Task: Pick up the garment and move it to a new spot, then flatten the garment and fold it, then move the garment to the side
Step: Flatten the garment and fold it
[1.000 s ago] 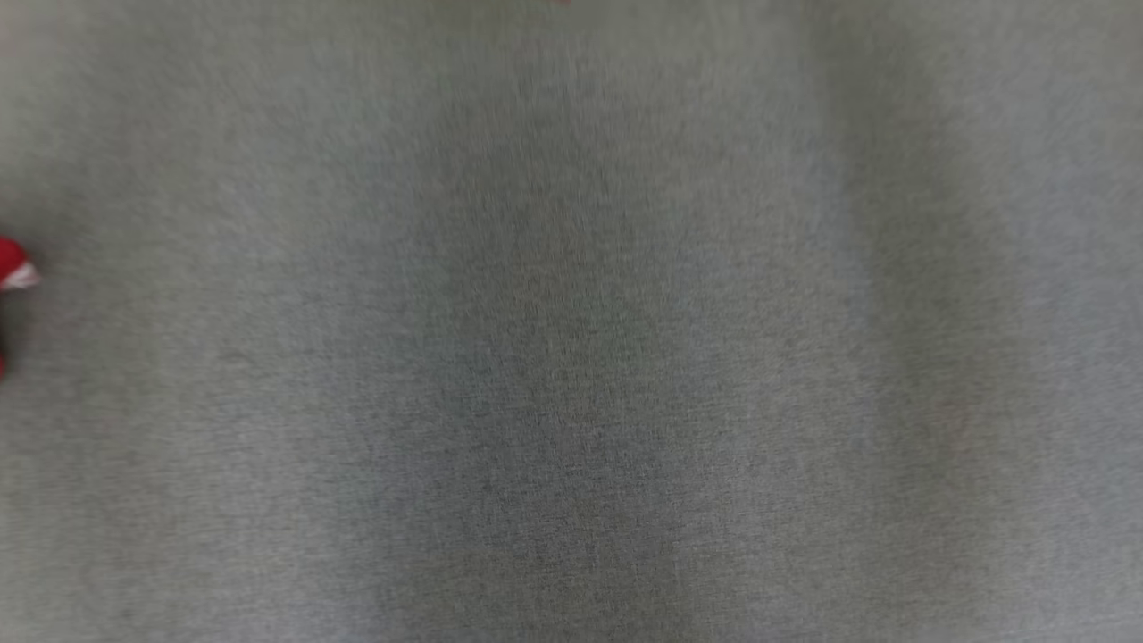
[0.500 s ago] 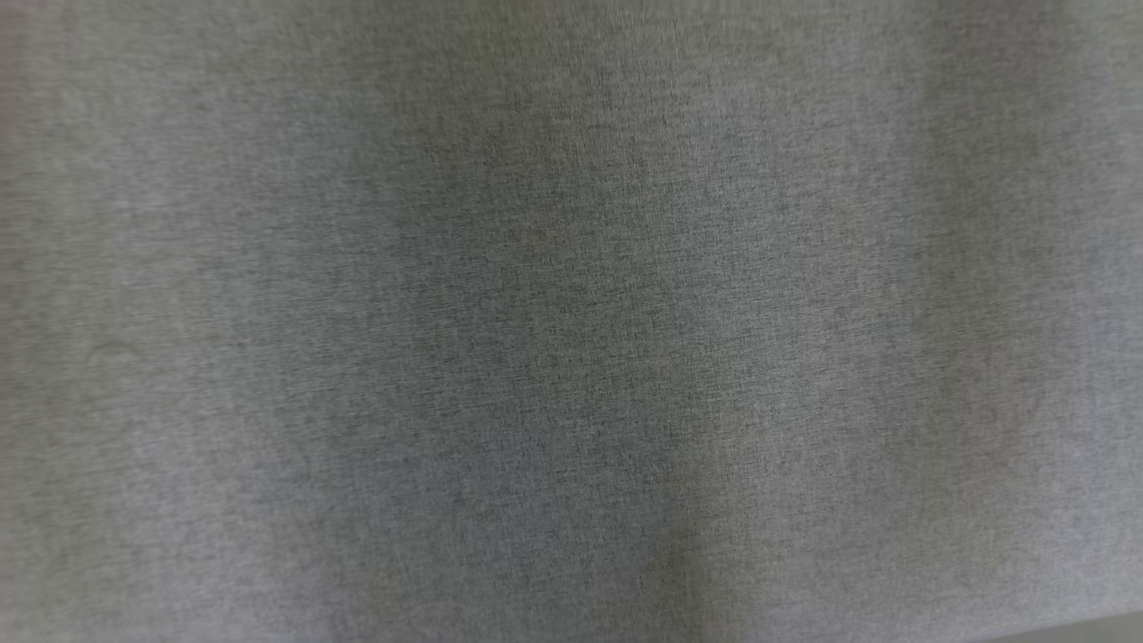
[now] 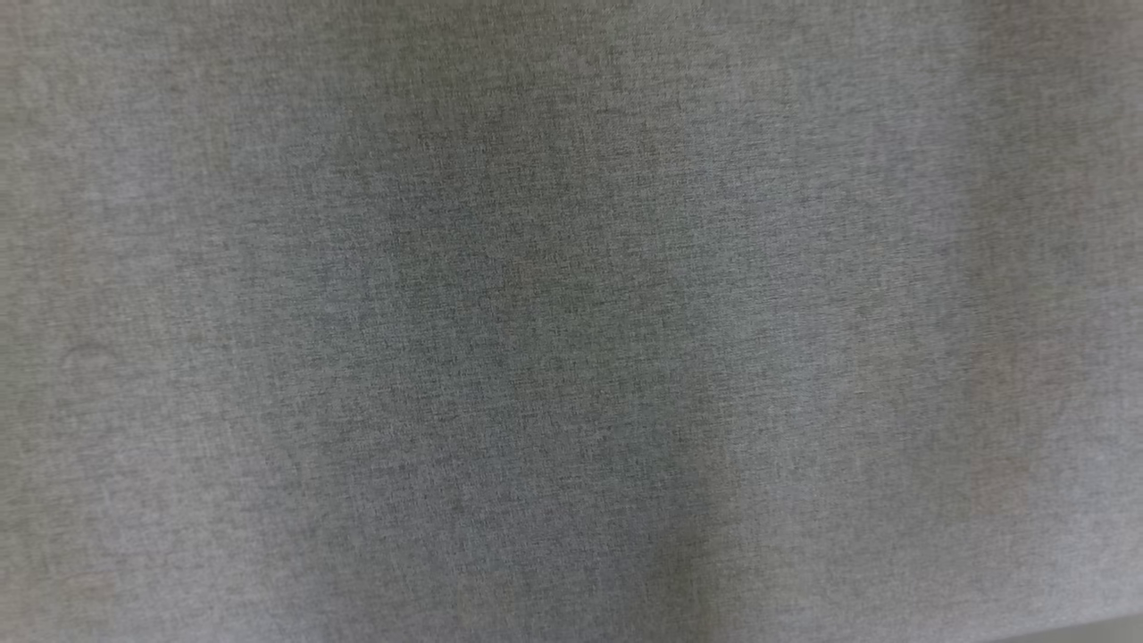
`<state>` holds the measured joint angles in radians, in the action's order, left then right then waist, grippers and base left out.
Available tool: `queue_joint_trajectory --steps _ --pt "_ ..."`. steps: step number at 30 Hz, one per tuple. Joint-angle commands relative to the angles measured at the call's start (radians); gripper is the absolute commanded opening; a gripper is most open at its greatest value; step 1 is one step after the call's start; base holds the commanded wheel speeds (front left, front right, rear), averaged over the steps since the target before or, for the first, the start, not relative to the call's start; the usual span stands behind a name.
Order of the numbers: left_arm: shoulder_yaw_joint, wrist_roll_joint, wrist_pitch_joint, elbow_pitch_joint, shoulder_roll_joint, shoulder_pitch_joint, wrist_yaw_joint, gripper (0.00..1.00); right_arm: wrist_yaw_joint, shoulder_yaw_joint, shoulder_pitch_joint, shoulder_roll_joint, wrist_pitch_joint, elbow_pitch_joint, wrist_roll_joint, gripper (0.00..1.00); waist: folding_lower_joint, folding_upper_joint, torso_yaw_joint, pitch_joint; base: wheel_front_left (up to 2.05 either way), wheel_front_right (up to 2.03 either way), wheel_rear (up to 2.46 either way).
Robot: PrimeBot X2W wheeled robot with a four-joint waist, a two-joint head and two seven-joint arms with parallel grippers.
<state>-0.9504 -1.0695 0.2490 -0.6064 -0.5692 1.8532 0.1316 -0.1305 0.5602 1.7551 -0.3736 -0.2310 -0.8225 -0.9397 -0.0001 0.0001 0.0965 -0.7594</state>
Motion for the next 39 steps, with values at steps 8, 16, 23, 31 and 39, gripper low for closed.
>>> queue_joint_trajectory --steps 8,16,23,31,39 --pt "0.172 0.017 0.015 0.315 -0.101 -0.507 -0.017 0.00 -0.001 0.122 -0.465 -0.111 -0.033 0.277 -0.100 0.00 0.0001 -0.0001 0.010 0.178 0.00 0.00 0.00" --pt "0.328 0.154 0.015 0.632 -0.083 -1.110 -0.135 0.00 -0.001 0.072 -0.944 -0.189 -0.035 0.491 -0.093 0.00 0.0001 -0.0001 0.015 0.311 0.00 0.00 0.00" --pt "0.428 0.218 0.016 0.707 -0.019 -1.449 -0.154 0.00 -0.001 0.008 -1.239 -0.198 -0.035 0.593 -0.080 0.00 0.0001 -0.0001 0.015 0.400 0.00 0.00 0.00" --pt "0.502 0.300 0.016 0.688 0.070 -1.755 -0.103 0.00 -0.001 -0.036 -1.557 -0.196 -0.029 0.666 -0.077 0.00 0.0001 -0.0001 0.012 0.535 0.00 0.00 0.00" --pt "0.545 0.364 0.016 0.678 0.117 -1.940 -0.071 0.00 -0.001 -0.125 -1.860 -0.155 0.006 0.768 -0.054 0.00 0.0001 -0.0001 0.002 0.625 0.00 0.00 0.00"
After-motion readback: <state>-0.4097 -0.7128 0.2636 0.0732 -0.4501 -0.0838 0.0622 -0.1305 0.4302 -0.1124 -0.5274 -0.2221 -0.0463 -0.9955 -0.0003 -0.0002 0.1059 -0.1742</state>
